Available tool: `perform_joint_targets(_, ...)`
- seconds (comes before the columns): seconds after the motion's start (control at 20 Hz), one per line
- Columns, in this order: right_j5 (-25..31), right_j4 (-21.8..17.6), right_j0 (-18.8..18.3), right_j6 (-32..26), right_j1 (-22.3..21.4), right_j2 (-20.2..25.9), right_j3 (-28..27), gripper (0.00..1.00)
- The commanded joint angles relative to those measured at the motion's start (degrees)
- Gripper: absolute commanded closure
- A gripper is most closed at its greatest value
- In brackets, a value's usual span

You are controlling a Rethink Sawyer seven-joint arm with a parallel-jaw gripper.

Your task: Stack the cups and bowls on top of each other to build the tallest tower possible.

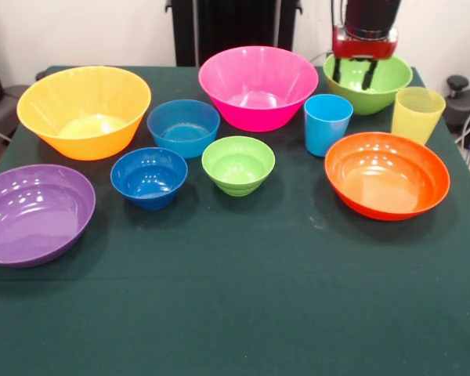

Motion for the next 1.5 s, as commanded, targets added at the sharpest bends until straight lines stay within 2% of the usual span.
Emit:
perform_joint_targets(0.05,-4.87,-4.85,-3.87,3.71,2.39,4.99,-2.48,0.00)
perform_joint_targets(0.4,-4.72,-4.41,-3.83,5.92,3.16,6.00,-3.17,0.00)
perform_joint_targets(0.85,0.67,0.98,-1.72,9.56,-0.49,8.89,-2.47,0.00)
perform_joint_targets(1.15,2.82,4.03,-1.10,11.02,-1.41,10.68,-2.69,0.00)
perform_joint_targets(1.5,7.57,6.10,0.48,9.48,-3.95,8.71,-3.66,0.00)
